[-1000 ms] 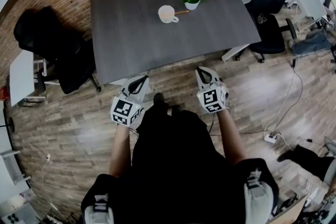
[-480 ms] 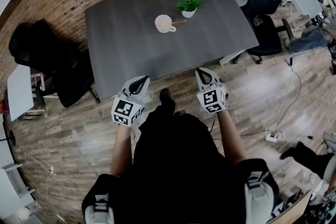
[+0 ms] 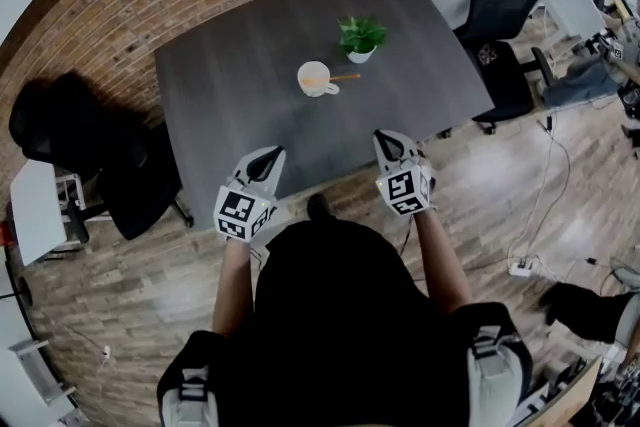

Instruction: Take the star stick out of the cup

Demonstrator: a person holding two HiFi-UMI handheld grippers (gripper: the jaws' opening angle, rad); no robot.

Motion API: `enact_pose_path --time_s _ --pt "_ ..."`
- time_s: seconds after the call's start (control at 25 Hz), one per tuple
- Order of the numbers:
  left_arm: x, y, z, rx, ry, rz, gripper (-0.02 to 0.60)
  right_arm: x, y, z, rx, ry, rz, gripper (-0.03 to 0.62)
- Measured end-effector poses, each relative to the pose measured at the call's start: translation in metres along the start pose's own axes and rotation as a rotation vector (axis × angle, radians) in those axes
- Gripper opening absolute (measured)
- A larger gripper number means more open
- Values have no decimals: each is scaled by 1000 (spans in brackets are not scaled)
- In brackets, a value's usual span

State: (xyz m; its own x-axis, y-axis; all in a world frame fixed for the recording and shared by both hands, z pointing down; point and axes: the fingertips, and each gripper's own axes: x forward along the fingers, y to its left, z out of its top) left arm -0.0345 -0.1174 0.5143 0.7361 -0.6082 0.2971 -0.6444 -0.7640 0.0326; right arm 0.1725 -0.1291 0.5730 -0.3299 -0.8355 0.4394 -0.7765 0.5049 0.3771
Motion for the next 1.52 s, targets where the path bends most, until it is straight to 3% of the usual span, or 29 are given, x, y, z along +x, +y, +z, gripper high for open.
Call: enact_pose_path --time_s 0.52,0.84,1.2,1.52 --pt "49 73 -3 -3 18 -83 2 68 -14 7 28 69 -34 0" --pt "60 88 3 -5 15 -102 2 84 -17 15 22 85 -26 0" --pt "60 97 -15 -46 42 -45 2 104 -25 10 -8 84 26 0" --pt "91 99 -4 -82 36 10 2 133 -44 5 -48 72 118 0"
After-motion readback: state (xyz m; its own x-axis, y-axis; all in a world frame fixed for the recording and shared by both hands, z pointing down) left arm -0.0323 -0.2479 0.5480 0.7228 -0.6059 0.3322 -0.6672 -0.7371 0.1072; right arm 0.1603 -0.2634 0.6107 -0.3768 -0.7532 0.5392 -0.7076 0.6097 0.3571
